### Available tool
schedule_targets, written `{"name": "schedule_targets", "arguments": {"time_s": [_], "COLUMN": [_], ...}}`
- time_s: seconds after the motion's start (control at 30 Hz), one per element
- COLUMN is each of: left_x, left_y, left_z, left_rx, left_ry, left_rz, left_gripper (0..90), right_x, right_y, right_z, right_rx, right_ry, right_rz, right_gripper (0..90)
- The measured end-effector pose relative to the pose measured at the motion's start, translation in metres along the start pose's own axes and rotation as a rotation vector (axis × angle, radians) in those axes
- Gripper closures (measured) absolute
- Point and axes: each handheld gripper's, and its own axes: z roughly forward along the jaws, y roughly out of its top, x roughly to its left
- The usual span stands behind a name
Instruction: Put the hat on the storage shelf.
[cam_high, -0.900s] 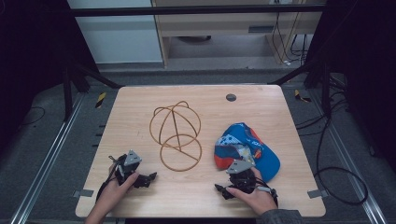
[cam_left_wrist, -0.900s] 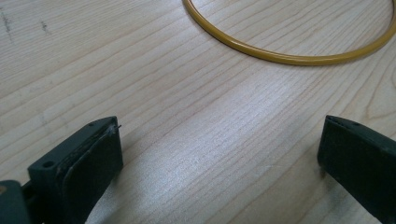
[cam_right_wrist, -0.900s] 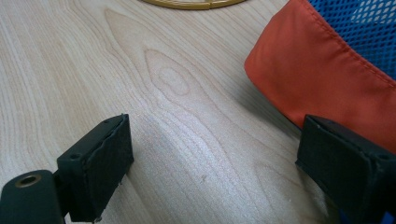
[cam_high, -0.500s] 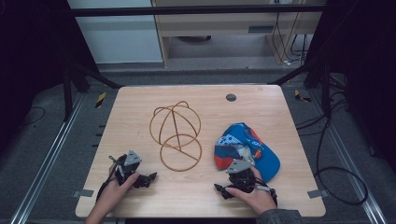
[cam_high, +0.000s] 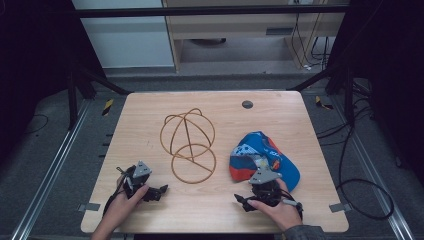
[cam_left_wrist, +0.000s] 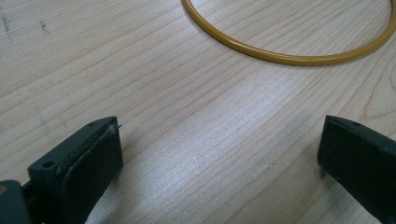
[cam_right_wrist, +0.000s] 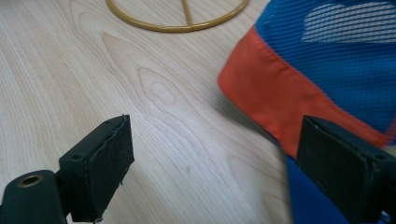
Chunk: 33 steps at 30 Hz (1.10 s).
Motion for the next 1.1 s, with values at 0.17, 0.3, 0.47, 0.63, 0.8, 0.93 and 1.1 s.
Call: {"name": "schedule_targets", "arguments": {"time_s": [0.17, 0.3, 0.47, 0.63, 0.8, 0.93, 1.1], "left_x": [0.0, 0.0, 0.0, 0.0, 0.0, 0.0, 0.0], "left_y": [0.0, 0.0, 0.0, 0.0, 0.0, 0.0, 0.0], "left_z": [0.0, 0.0, 0.0, 0.0, 0.0, 0.0, 0.0], "left_rx": [-0.002, -0.002, -0.002, -0.002, -0.002, -0.002, -0.002], "left_ry": [0.0, 0.0, -0.001, 0.0, 0.0, -0.001, -0.001], "left_rz": [-0.002, -0.003, -0.002, -0.003, -0.003, -0.003, -0.003], "left_gripper": [0.0, 0.0, 0.0, 0.0, 0.0, 0.0, 0.0], "right_x": [-0.018, -0.03, -0.046, -0.06, -0.073, -0.081, -0.088], "right_y": [0.009, 0.014, 0.02, 0.025, 0.029, 0.033, 0.039], "right_z": [-0.028, -0.039, -0.051, -0.059, -0.066, -0.07, -0.072], "right_rx": [0.034, 0.072, 0.126, 0.164, 0.197, 0.22, 0.237], "right_ry": [-0.063, -0.096, -0.118, -0.139, -0.141, -0.148, -0.139], "right_rz": [-0.03, -0.026, -0.015, 0.01, 0.042, 0.04, 0.056], "right_gripper": [12.2, 13.0, 17.4, 20.9, 25.7, 29.2, 33.5]}}
